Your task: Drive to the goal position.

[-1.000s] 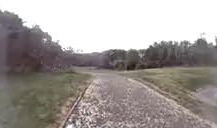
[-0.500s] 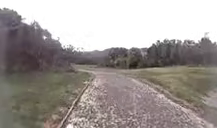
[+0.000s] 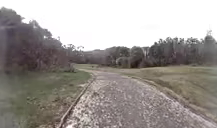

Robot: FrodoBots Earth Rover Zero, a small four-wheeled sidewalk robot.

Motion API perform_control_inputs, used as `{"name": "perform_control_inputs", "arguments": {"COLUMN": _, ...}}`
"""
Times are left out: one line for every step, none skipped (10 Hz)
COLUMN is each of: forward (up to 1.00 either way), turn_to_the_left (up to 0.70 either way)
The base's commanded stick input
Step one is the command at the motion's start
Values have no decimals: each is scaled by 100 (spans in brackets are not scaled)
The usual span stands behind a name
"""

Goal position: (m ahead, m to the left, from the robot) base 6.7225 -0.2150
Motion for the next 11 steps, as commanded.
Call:
{"name": "perform_control_inputs", "arguments": {"forward": 85, "turn_to_the_left": 0}}
{"name": "perform_control_inputs", "arguments": {"forward": 85, "turn_to_the_left": 0}}
{"name": "perform_control_inputs", "arguments": {"forward": 85, "turn_to_the_left": -2}}
{"name": "perform_control_inputs", "arguments": {"forward": 85, "turn_to_the_left": -17}}
{"name": "perform_control_inputs", "arguments": {"forward": 85, "turn_to_the_left": -34}}
{"name": "perform_control_inputs", "arguments": {"forward": 85, "turn_to_the_left": -34}}
{"name": "perform_control_inputs", "arguments": {"forward": 85, "turn_to_the_left": -33}}
{"name": "perform_control_inputs", "arguments": {"forward": 85, "turn_to_the_left": 0}}
{"name": "perform_control_inputs", "arguments": {"forward": 85, "turn_to_the_left": 0}}
{"name": "perform_control_inputs", "arguments": {"forward": 85, "turn_to_the_left": 0}}
{"name": "perform_control_inputs", "arguments": {"forward": 85, "turn_to_the_left": 0}}
